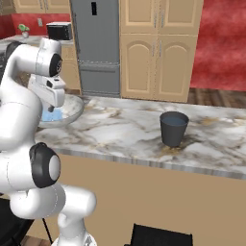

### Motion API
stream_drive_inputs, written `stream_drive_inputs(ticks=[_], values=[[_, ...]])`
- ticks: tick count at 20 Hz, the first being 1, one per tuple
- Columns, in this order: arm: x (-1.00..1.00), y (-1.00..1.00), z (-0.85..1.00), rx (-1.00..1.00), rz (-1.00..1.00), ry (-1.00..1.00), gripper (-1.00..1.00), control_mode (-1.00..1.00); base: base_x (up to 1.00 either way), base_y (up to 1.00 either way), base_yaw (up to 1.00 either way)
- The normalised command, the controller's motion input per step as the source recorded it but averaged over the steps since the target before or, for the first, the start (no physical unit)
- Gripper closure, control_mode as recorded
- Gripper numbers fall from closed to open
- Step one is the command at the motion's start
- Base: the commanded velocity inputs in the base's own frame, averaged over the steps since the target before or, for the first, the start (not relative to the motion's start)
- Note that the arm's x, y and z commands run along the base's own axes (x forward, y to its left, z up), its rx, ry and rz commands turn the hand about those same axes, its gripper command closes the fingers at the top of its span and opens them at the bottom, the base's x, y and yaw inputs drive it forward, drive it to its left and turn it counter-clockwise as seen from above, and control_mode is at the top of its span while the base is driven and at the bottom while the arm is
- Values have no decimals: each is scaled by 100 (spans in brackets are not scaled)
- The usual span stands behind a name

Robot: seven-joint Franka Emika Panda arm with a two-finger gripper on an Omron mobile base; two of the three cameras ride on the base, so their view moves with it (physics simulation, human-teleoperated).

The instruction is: There are four ice cubes in the ice bowl. Place two ice cubes in each glass of water.

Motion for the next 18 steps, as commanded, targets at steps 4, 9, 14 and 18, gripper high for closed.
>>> stream_drive_inputs(ticks=[4, 9, 14, 18], values=[[0, 11, -27, 0, -4, 2, -100, -100, 0, 0, 0], [5, 4, -5, 0, -6, 0, -100, -100, 0, 0, 0], [31, 6, 0, 0, -5, 0, -100, -100, 0, 0, 0], [43, 7, 0, 0, -2, 0, -100, -100, 0, 0, 0]])
